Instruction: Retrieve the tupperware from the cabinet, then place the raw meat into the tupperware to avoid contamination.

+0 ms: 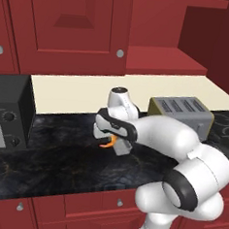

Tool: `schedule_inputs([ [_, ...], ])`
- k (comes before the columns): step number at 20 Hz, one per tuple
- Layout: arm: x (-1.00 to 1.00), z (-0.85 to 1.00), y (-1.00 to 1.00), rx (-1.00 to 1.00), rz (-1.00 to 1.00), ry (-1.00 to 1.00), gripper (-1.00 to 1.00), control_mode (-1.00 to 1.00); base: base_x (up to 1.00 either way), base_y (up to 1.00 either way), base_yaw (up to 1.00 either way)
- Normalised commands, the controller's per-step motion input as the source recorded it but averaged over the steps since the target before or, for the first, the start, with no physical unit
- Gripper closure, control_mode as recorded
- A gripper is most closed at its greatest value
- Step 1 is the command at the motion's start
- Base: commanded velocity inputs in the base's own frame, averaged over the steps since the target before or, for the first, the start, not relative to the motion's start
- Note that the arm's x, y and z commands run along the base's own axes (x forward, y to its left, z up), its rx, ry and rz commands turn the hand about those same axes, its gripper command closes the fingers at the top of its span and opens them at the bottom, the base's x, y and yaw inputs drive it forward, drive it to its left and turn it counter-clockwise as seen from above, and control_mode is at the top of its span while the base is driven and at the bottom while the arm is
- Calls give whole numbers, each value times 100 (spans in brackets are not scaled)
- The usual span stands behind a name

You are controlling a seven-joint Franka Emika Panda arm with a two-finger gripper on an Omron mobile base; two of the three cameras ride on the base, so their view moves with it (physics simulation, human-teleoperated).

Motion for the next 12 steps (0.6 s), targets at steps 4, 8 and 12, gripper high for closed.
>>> schedule_inputs([
  [4, 3, 0, -46, 0, -3, -3, 100, -100, 0, 0, 0],
  [8, 29, -2, -35, 0, 0, -5, 100, -100, 0, 0, 0],
  [12, 52, -11, -30, 0, 0, -1, 100, -100, 0, 0, 0],
])
